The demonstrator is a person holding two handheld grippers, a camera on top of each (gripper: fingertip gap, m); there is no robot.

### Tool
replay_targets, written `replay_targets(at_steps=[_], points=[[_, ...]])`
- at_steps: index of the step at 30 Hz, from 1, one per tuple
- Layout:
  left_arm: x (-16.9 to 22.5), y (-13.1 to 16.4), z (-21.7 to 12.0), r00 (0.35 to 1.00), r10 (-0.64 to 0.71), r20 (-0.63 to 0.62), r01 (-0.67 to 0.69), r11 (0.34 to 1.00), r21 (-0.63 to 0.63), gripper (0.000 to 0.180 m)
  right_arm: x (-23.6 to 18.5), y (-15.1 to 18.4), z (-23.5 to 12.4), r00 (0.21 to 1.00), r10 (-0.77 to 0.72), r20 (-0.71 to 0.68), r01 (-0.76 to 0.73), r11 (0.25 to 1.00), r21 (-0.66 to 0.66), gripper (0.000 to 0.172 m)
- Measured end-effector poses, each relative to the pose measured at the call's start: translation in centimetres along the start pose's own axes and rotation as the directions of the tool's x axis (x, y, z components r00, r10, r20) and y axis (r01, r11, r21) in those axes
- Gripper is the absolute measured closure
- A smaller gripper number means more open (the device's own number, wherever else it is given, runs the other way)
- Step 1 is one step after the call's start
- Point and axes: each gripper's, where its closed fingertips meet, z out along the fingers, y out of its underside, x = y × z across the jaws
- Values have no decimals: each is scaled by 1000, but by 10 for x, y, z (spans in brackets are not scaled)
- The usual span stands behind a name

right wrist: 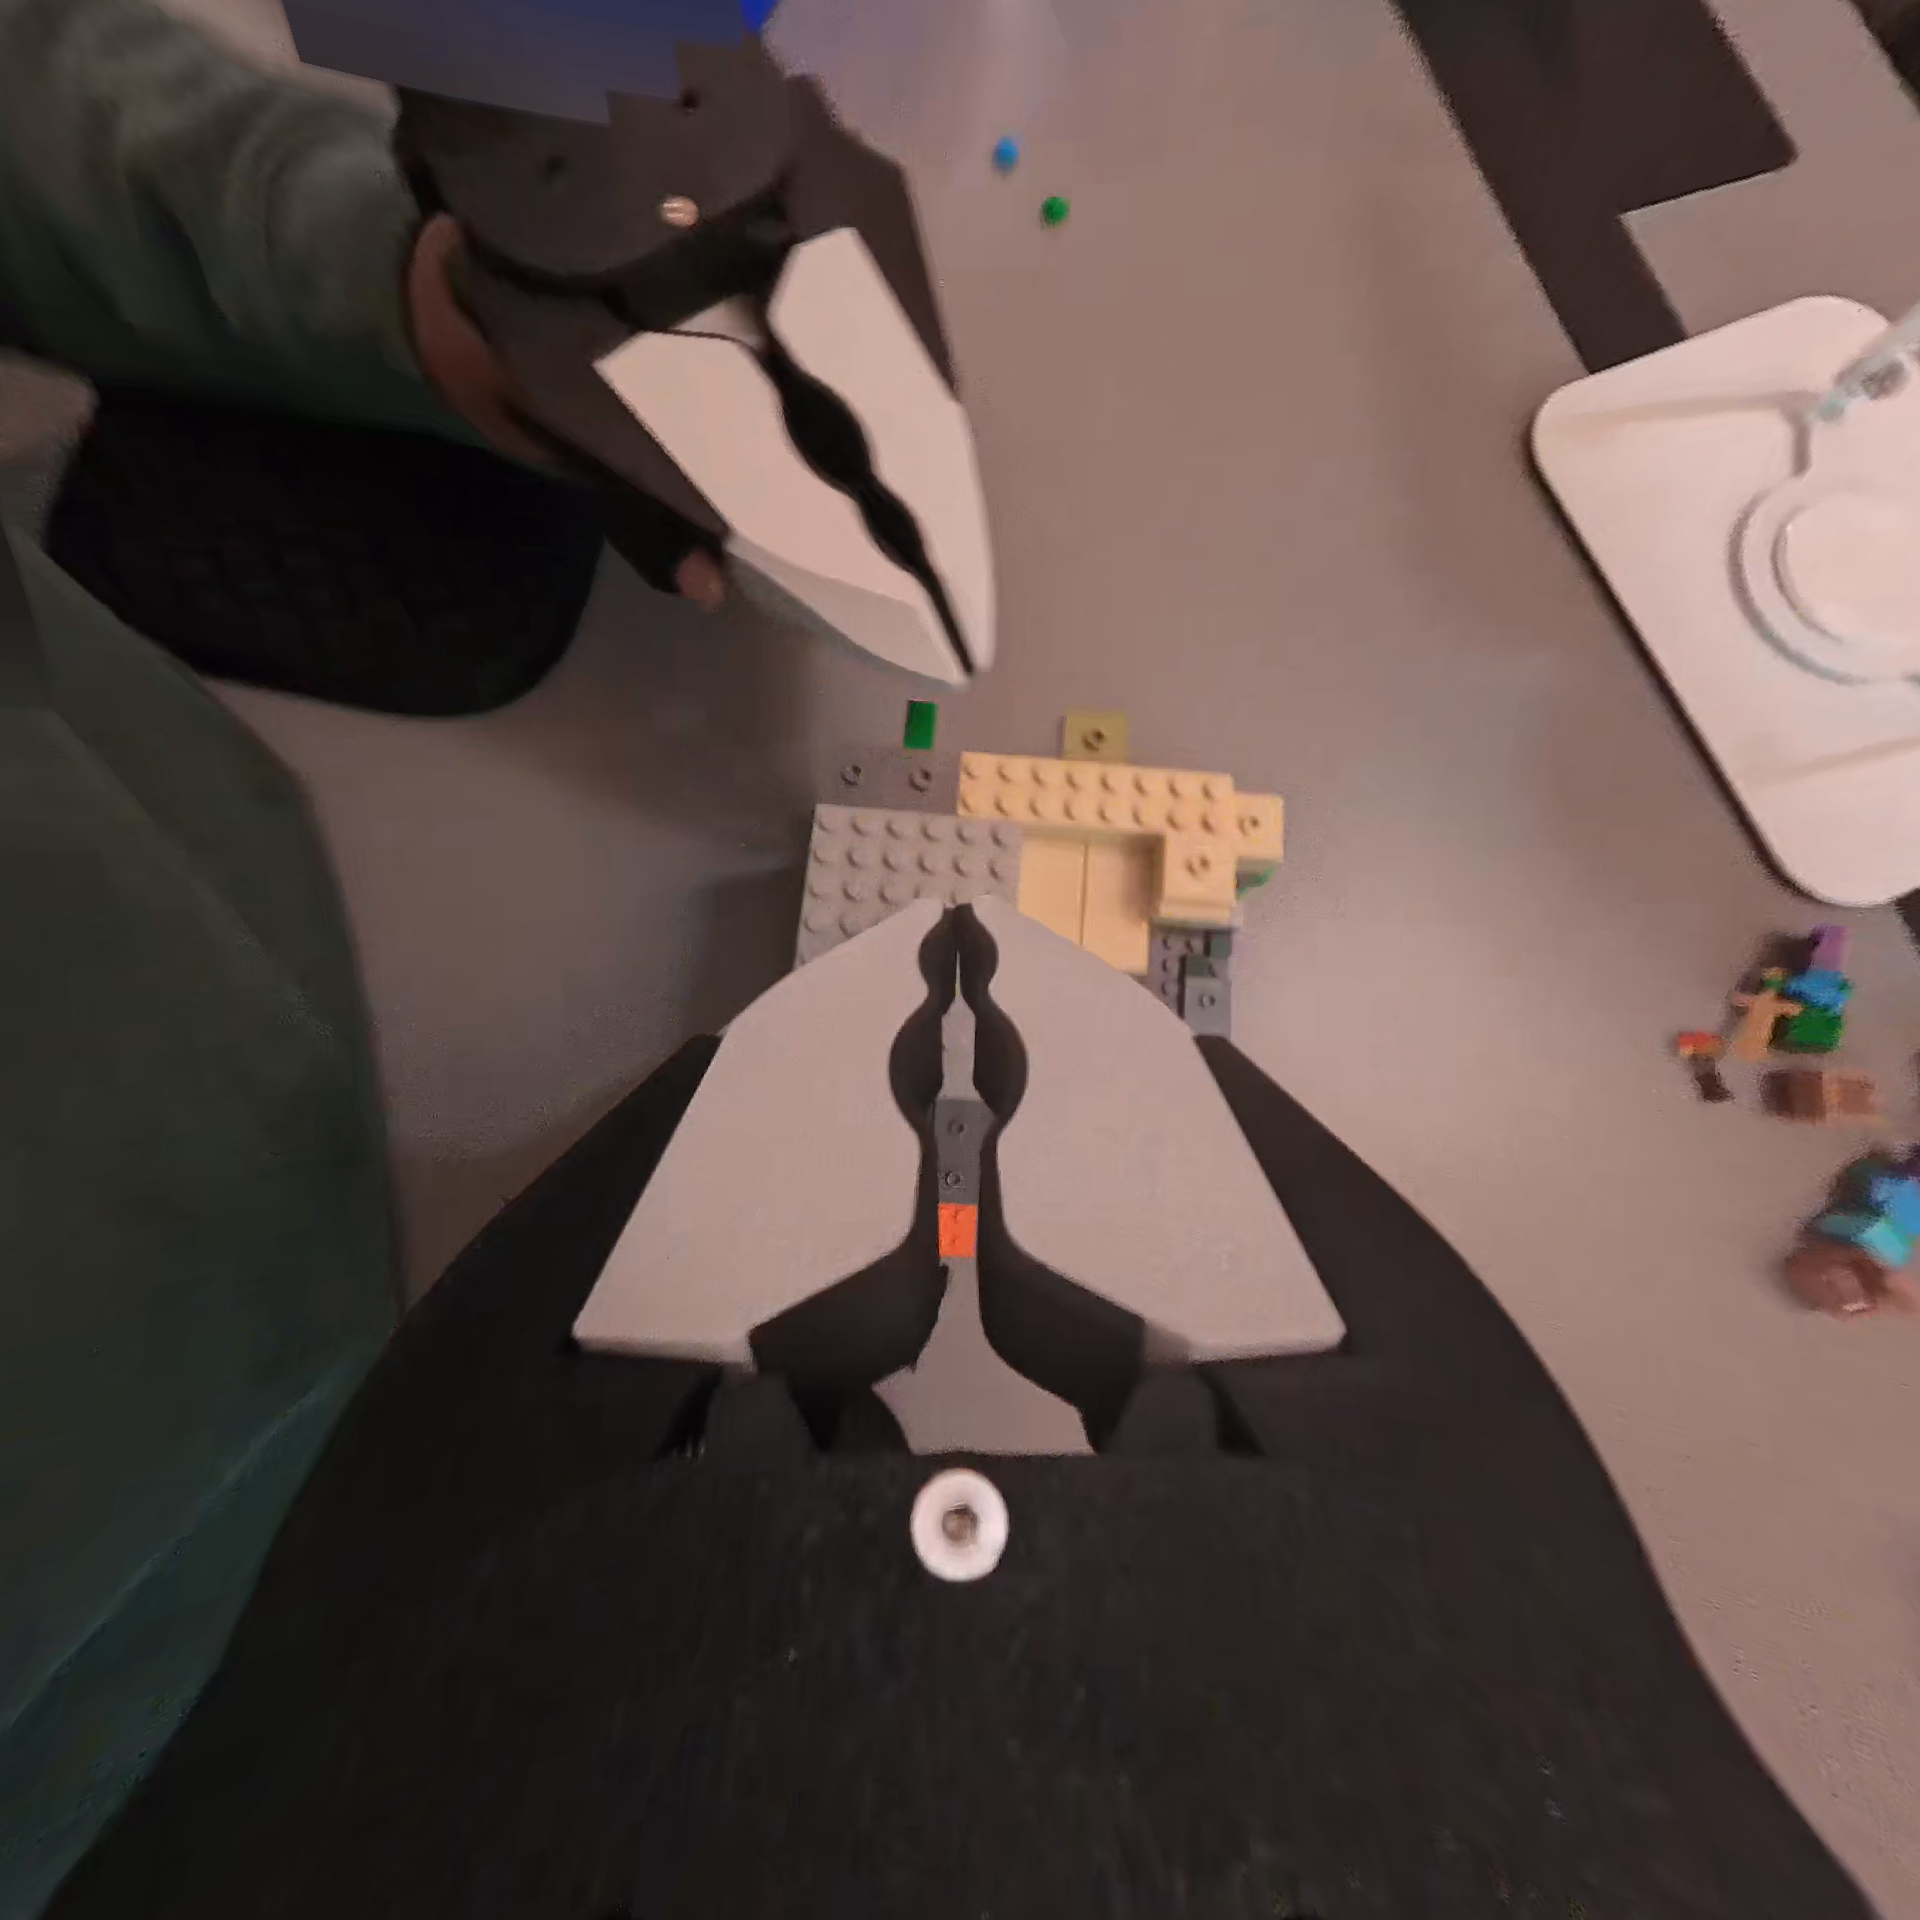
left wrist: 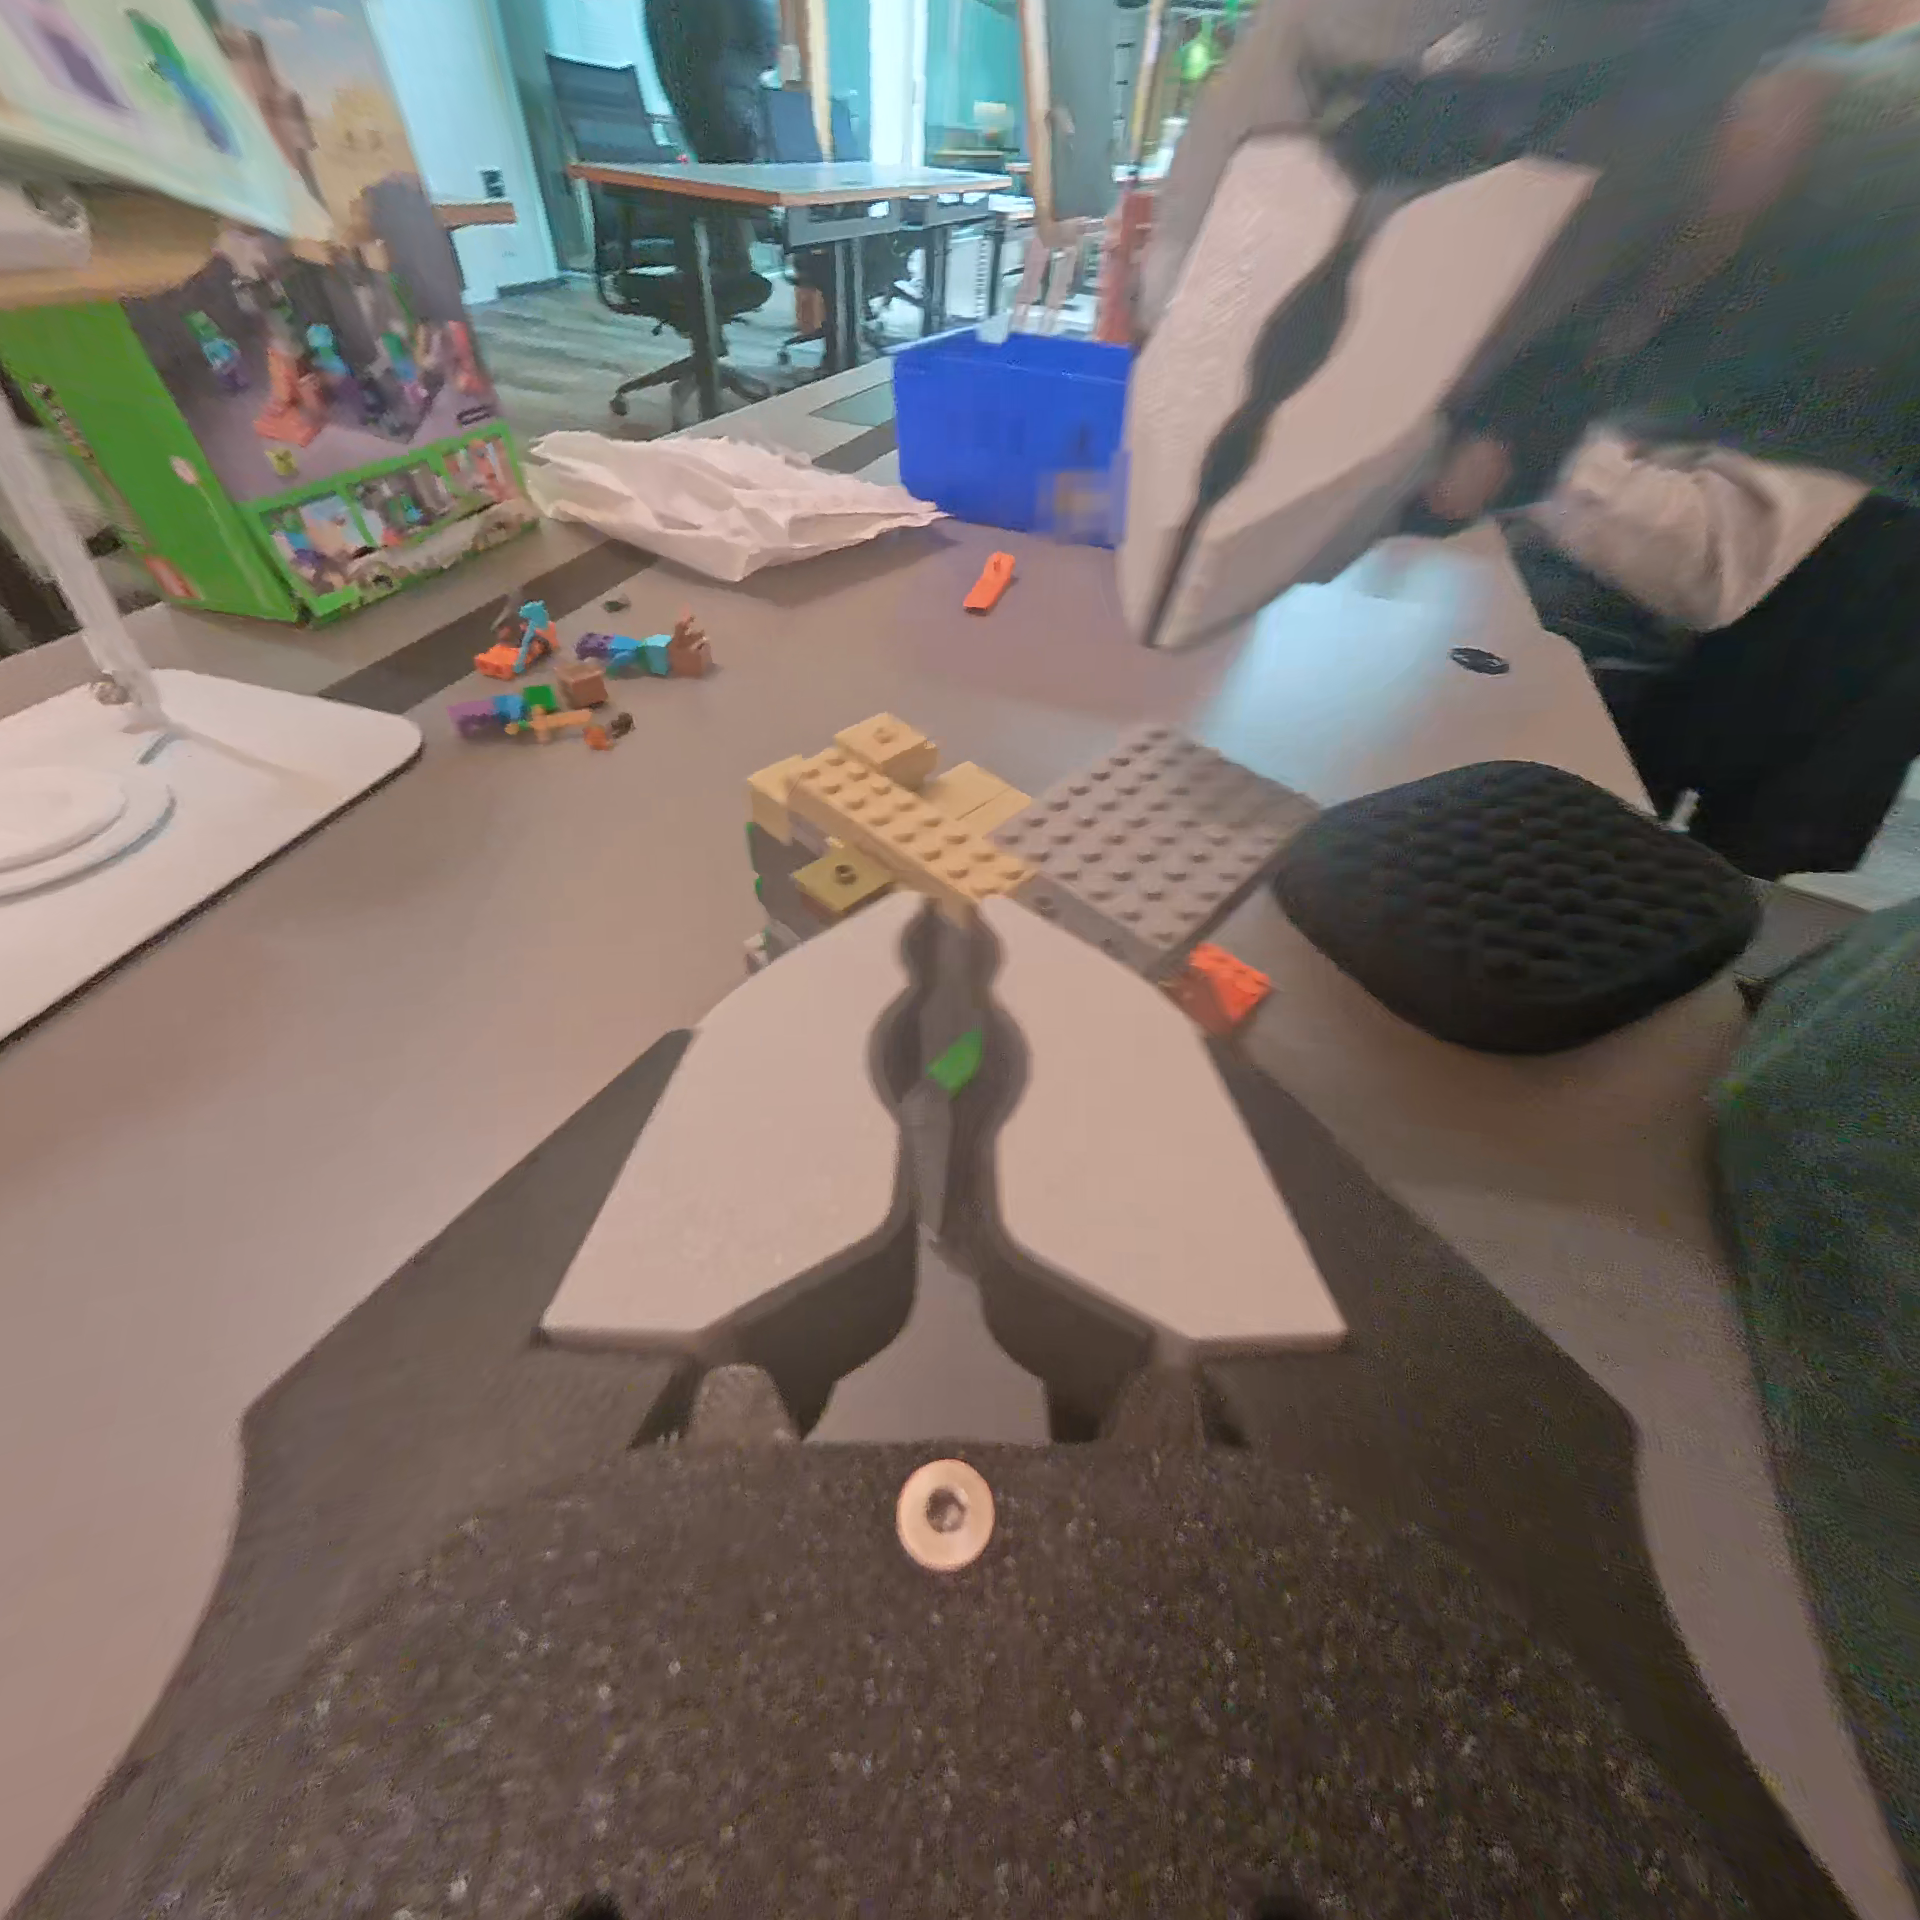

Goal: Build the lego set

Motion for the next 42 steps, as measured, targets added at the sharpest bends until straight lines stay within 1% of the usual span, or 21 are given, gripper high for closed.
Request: replay_targets(at_steps=[1,3,4,6,7,8,10,12,14,16,19,22,25,26,30,34,37,39,42], points=[[7,-3,-3,1000,7,-14,-7,1000,-2,161,6,8,-5,999,50,6,-50,997,52,172],[23,-7,-7,999,29,-40,-30,999,-21,152,22,24,-12,990,133,46,-139,979,147,172],[29,-7,-8,998,43,-34,-44,998,-38,148,30,32,-14,984,159,76,-170,968,182,172],[35,0,-8,996,86,15,-84,991,-105,143,47,52,-11,985,139,101,-156,970,186,171],[36,7,-7,993,106,46,-98,984,-148,141,57,60,-5,990,122,76,-134,973,186,116],[37,13,-5,990,119,79,-103,978,-183,139,62,70,2,994,75,78,-86,985,151,116],[33,23,1,979,127,162,-88,970,-225,139,73,78,18,997,-35,74,23,987,162,119],[32,31,8,969,101,227,-45,970,-239,136,79,90,36,987,-108,121,94,989,116,118],[28,34,13,949,94,302,-23,973,-230,136,78,99,52,969,-122,214,109,991,75,117],[19,34,12,914,143,378,-49,968,-247,145,79,104,63,954,-125,271,114,992,58,118],[12,34,9,895,159,417,-43,961,-274,146,73,106,67,926,-155,343,143,988,61,125],[3,36,2,884,197,424,-57,946,-320,150,62,111,63,909,-209,361,202,978,59,131],[-13,39,-7,877,223,426,-53,925,-376,156,49,115,61,903,-258,343,254,965,57,134],[-18,40,-10,879,217,424,-42,922,-384,158,44,116,59,898,-271,345,269,962,57,137],[-37,41,-12,898,160,410,8,925,-380,158,18,117,58,877,-317,362,309,948,83,137],[-52,43,-9,910,156,385,13,916,-402,164,-3,112,62,856,-338,391,317,941,119,137],[-60,43,-6,918,138,372,24,916,-400,164,-6,110,62,854,-328,403,298,945,139,138],[-67,44,-5,913,145,382,25,913,-407,167,-3,108,58,854,-300,425,254,954,161,138],[-71,43,-8,906,144,398,32,914,-404,164,7,102,50,864,-262,430,188,960,206,141]])
